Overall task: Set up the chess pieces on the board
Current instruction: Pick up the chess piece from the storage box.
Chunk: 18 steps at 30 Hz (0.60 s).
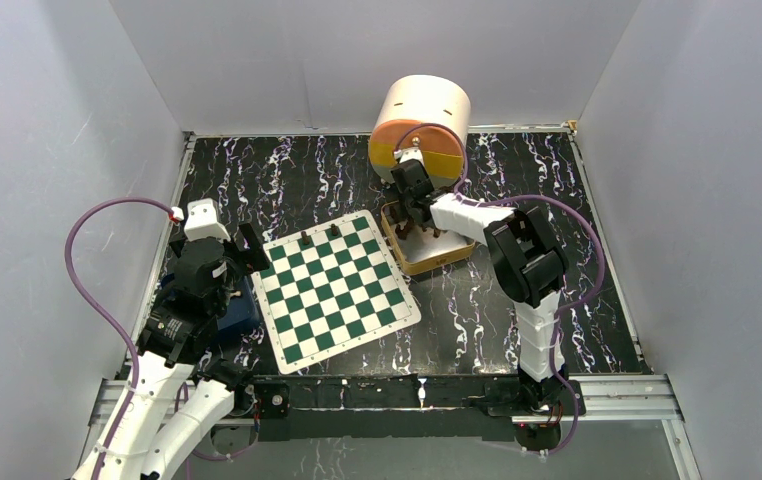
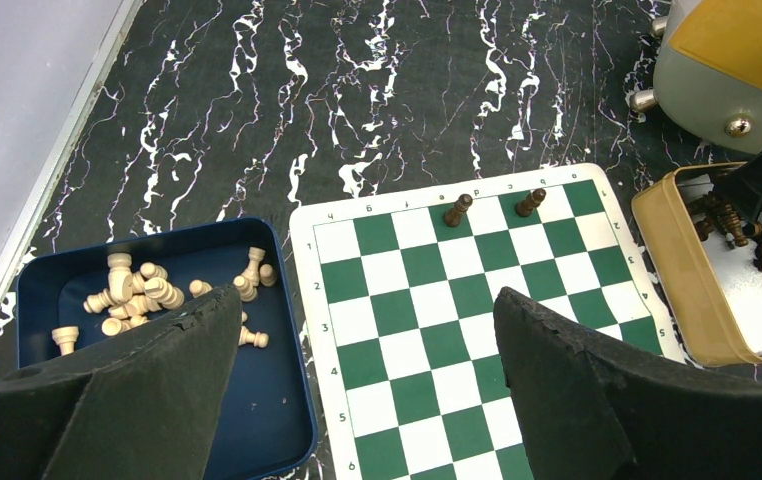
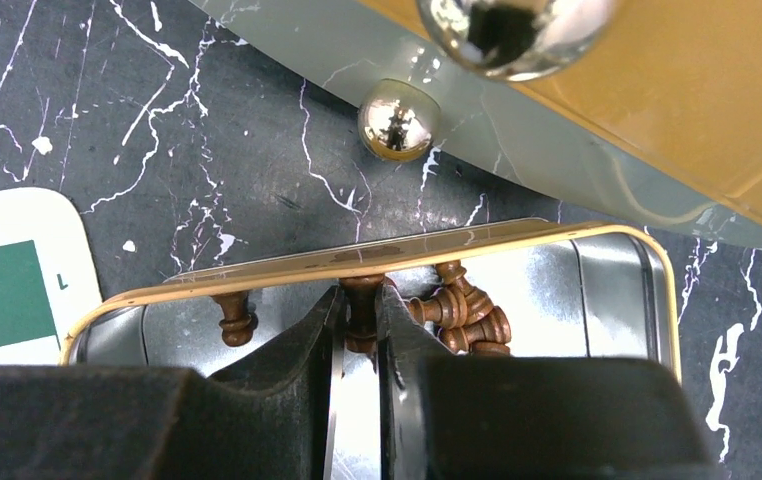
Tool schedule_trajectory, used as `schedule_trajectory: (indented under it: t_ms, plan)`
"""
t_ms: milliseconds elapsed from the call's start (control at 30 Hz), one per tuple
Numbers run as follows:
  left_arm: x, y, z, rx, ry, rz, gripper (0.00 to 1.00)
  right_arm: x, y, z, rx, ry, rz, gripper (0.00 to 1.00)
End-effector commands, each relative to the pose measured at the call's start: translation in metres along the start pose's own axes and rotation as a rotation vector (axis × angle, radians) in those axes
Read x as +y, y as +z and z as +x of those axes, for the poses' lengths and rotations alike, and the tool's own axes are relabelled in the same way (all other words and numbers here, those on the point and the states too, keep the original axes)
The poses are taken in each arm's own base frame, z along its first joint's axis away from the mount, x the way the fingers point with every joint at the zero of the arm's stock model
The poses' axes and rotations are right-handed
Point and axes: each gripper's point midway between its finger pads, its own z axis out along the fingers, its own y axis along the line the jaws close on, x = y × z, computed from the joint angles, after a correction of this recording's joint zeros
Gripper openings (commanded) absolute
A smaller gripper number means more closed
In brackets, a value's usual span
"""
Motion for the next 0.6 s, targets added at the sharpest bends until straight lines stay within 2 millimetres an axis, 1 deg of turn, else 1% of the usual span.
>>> schedule_trajectory:
  t_ms: [0,133,233,300,433,500,567]
  plan:
    - [0.002,0.001,-0.003,-0.015,0.0,-0.011,0.93,-0.007,-0.025,-0.035,-0.041,0.066,0.012,0.21]
    - [0.001,0.002,-0.003,-0.013,-0.002,-0.01,0.93,-0.005,-0.034,-0.037,-0.031,0.086,-0.008,0.21]
    - [0.001,0.002,-0.002,-0.011,-0.001,-0.01,0.93,-0.007,-0.04,-0.039,-0.011,0.101,0.003,0.21]
    - [0.001,0.002,-0.002,-0.01,-0.001,-0.009,0.93,-0.011,-0.043,-0.04,-0.006,0.112,0.017,0.21]
    - [0.0,0.002,-0.002,-0.009,0.0,-0.007,0.93,-0.01,-0.045,-0.041,-0.012,0.099,0.002,0.21]
    - [0.0,0.002,-0.002,-0.008,0.0,-0.006,0.93,-0.006,-0.046,-0.038,-0.009,0.081,-0.023,0.22]
    - [0.0,0.003,-0.001,-0.006,0.001,-0.006,0.93,-0.004,-0.046,-0.034,-0.012,0.064,-0.045,0.27]
